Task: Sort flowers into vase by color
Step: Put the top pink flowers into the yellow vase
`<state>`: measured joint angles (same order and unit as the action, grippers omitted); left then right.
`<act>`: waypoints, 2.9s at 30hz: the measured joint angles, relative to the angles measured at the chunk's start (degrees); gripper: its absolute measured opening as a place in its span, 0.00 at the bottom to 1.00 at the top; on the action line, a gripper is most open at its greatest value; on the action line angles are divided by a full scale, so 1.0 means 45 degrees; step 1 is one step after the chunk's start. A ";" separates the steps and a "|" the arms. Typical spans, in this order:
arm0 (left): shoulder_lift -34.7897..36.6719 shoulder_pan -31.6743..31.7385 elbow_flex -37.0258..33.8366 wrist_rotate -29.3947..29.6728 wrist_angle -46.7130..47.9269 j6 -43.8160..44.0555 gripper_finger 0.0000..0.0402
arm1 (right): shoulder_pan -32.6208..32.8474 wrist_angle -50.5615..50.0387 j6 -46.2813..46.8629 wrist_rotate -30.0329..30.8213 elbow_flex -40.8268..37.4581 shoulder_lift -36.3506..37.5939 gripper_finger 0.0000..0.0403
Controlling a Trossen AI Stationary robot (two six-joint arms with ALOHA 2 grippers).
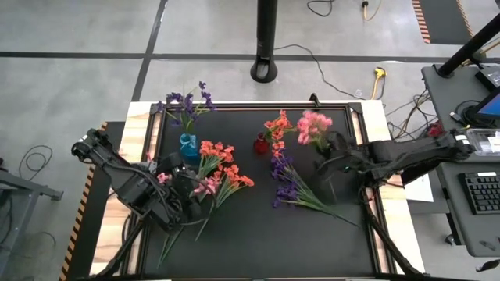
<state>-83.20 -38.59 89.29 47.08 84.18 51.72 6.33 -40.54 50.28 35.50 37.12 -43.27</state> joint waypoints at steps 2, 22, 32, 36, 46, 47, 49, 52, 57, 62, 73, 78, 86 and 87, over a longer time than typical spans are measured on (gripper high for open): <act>0.0006 0.0000 -0.0243 0.0052 -0.0010 0.0010 0.80 | 0.0000 0.0781 -0.0536 0.1132 0.0000 0.0721 0.04; 0.0092 0.0000 -0.0372 0.0998 -0.0042 0.0131 0.80 | -0.2512 1.5282 -1.4596 0.5572 0.0005 0.1677 0.04; 0.0092 0.0000 -0.0372 0.1008 -0.0045 0.0342 0.80 | -0.5451 1.5332 -1.4509 0.3712 -0.0121 0.0608 0.04; 0.0087 0.0000 -0.0372 0.1003 -0.0044 0.0442 0.80 | -0.5642 1.5034 -1.4344 0.3663 -0.0126 -0.0040 0.04; 0.0055 0.0000 -0.0372 0.0998 -0.0052 0.0540 0.80 | -0.5668 1.4970 -1.4342 0.3668 -0.0131 -0.1010 0.04; 0.0031 0.0000 -0.0372 0.0998 -0.0054 0.0540 0.80 | -0.5668 1.4965 -1.4308 0.3668 -0.0131 -0.1058 0.04; -0.0025 0.0000 -0.0372 0.0998 -0.0054 0.0540 0.80 | -0.5669 1.4980 -1.4310 0.3673 -0.0131 -0.1158 0.04; -0.0136 0.0000 -0.0372 0.0998 -0.0054 0.0540 0.80 | -0.5819 1.4980 -1.4284 0.3663 -0.0131 -0.1247 0.04; -0.0219 0.0000 -0.0372 0.0993 -0.0054 0.0540 0.80 | -0.6270 1.4970 -1.3836 0.3670 -0.0169 -0.1339 0.04; -0.0214 0.0000 -0.0372 0.0988 -0.0029 0.0540 0.80 | -0.6850 1.4838 -1.3117 0.3678 -0.0204 -0.1486 0.04; -0.0209 0.0000 -0.0372 0.0988 0.0010 0.0535 0.80 | -0.7086 1.3396 -1.1819 0.4100 -0.0209 -0.1582 0.07; -0.0209 0.0000 -0.0372 0.0983 0.0010 0.0550 0.80 | -0.7082 1.2558 -1.1316 0.4162 -0.0209 -0.1581 0.15; -0.0209 0.0000 -0.0372 0.0951 0.0003 0.0934 0.80 | -0.7082 1.0307 -0.9966 0.4115 -0.0209 -0.1310 0.35; -0.0209 0.0000 -0.0372 0.0865 -0.0006 0.1002 0.80 | -0.7082 0.9952 -0.9720 0.4111 -0.0209 -0.1229 0.37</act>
<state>-84.14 -38.59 87.61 50.97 84.15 56.23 -25.54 4.25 6.54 54.00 36.18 -48.80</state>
